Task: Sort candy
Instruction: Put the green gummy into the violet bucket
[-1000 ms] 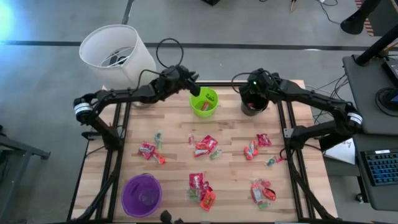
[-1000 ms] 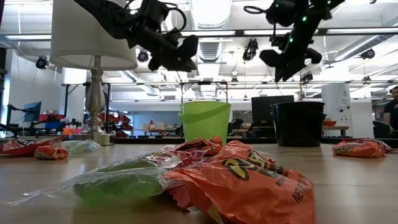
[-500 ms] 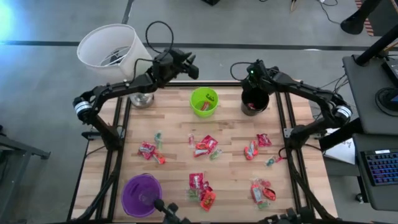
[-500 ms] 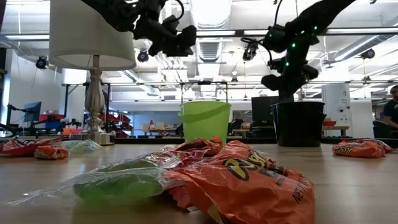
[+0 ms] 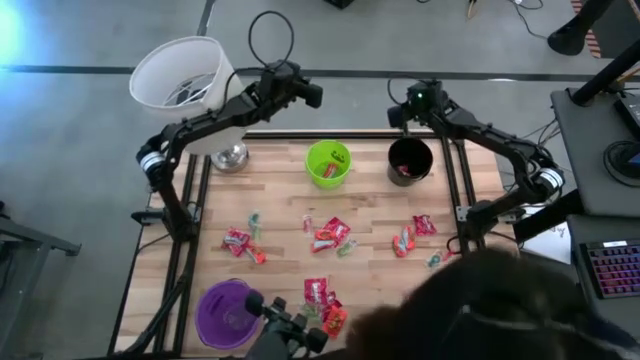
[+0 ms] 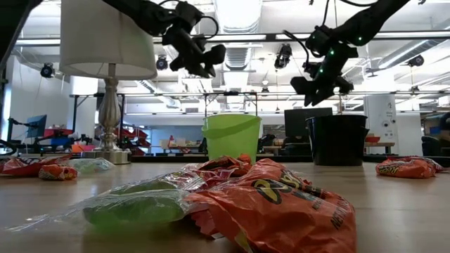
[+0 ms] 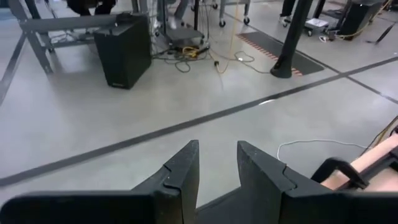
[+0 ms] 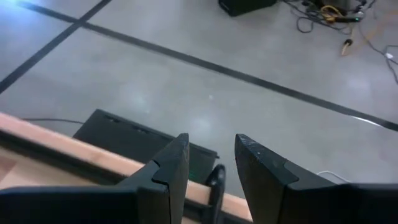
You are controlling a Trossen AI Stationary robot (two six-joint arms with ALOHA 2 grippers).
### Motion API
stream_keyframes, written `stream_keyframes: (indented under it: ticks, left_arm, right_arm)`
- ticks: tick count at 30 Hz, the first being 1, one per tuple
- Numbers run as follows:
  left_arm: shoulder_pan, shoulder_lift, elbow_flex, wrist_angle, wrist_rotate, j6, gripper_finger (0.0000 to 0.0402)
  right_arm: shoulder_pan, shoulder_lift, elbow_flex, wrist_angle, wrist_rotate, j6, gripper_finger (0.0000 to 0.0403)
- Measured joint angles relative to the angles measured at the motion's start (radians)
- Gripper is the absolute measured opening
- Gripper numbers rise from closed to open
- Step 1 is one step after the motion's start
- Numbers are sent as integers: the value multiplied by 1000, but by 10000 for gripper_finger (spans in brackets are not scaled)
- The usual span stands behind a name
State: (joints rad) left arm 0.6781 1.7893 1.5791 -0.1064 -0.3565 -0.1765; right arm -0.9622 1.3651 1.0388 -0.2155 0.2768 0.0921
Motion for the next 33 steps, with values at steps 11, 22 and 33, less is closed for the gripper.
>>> stream_keyframes:
  ticks: [11, 22, 33]
  left_arm:
    - [4, 49, 142, -214, 11, 91, 91]
    - [4, -42, 148, -384, 150, 242, 91]
    - [-8, -172, 148, -651, 442, 336, 91]
  right_arm:
    - [-25, 0, 0, 16, -96, -84, 123]
    - [47, -55, 63, 15, -207, -142, 123]
    - [295, -156, 65, -43, -207, -91, 123]
